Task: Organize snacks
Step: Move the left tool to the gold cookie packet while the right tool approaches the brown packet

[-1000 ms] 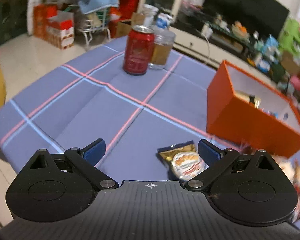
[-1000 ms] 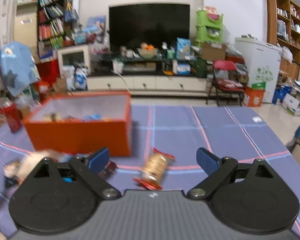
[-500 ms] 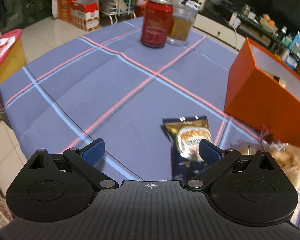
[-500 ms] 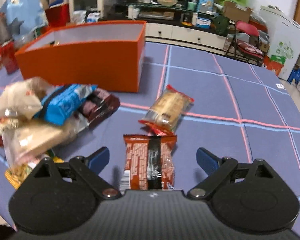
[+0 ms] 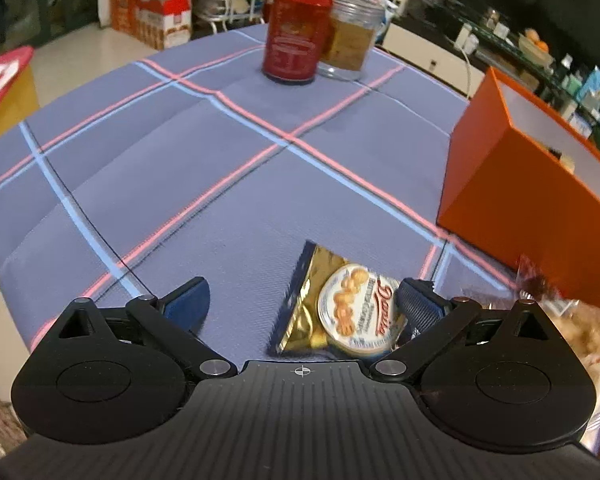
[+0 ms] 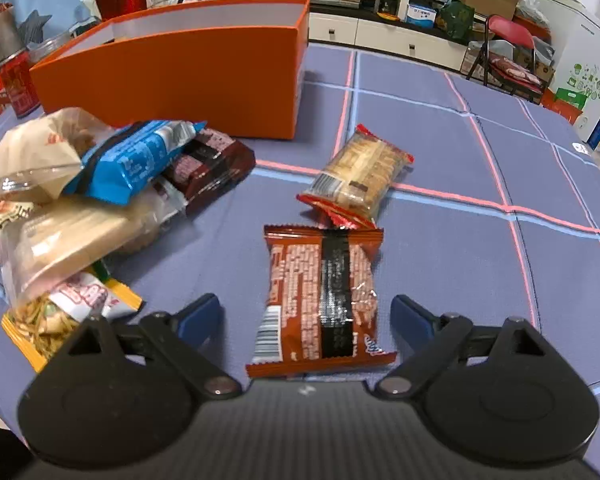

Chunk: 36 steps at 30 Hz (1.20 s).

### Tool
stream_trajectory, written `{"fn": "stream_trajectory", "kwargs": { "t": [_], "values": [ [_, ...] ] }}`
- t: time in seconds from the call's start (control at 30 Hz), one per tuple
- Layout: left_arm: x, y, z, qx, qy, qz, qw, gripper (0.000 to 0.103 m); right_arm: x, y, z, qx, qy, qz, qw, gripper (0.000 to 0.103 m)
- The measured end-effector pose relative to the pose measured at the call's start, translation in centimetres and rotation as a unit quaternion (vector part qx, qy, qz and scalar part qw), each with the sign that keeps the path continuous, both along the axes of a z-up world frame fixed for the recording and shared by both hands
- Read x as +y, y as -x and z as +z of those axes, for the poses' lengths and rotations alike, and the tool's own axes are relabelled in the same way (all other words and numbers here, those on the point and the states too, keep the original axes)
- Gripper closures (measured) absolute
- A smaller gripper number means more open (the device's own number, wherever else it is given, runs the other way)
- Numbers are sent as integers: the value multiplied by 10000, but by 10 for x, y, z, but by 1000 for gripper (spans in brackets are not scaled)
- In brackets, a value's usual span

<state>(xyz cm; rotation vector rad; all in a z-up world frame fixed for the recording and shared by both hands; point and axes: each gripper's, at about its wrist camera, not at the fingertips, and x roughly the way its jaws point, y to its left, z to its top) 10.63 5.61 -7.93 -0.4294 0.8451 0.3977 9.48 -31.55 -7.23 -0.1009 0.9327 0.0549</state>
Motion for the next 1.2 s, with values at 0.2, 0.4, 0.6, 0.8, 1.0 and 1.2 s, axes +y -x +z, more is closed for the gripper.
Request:
{"fn": "stream_trajectory", "kwargs": {
  "t": [0.2, 0.4, 0.6, 0.8, 1.0, 1.2],
  "values": [
    [27, -21, 12, -112, 354, -1101, 9932, 17, 1, 1, 0, -2, -4, 41, 10000, 11],
    [6, -30, 25, -507, 51, -3474, 9363, 16, -2, -1, -1, 35, -86, 41, 9999, 11],
    [-14, -21, 20, -562, -1432, -5496, 8211, 17, -11, -1, -3, 51, -205, 35, 9998, 10],
    [-13, -31, -1, 132, -1510, -6363, 7564, 27, -11, -3, -3, 84, -199, 7, 9998, 10],
    [7, -32, -7, 50, -834, -5672, 8193, 32, -11, -5, -3, 79, -198, 2, 9998, 10],
    [-11, -8, -6, -104, -363, -5406, 8404, 26, -11, -3, -4, 66, -200, -2, 9998, 10]
  ]
}}
